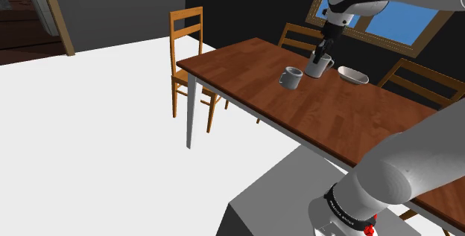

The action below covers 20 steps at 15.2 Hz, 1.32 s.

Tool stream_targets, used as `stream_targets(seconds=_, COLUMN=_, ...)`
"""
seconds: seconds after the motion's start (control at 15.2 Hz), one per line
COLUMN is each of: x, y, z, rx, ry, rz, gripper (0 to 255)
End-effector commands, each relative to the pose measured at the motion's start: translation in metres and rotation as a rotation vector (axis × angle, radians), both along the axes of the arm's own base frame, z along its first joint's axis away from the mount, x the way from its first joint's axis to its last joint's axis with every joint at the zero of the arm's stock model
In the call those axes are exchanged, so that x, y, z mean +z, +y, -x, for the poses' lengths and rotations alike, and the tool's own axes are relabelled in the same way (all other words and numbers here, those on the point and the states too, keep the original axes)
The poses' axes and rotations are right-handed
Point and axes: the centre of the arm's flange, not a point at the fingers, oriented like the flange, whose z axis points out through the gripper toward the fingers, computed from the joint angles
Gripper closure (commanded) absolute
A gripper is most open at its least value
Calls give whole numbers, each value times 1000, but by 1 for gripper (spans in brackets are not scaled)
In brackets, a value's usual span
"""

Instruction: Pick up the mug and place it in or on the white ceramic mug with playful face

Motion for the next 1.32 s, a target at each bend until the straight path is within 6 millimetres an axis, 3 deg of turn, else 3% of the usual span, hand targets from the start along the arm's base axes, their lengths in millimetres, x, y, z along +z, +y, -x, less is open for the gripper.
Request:
stream_targets(seconds=0.0, x=11, y=1, z=1, rx=0, ry=0, rz=0, gripper=255)
stream_targets(seconds=0.07, x=13, y=1, z=1, rx=0, ry=0, rz=0, gripper=255)
stream_targets(seconds=0.79, x=53, y=-68, z=-120, rx=0, ry=0, rz=0, gripper=255)
stream_targets(seconds=1.25, x=16, y=-68, z=-120, rx=0, ry=0, rz=0, gripper=255)
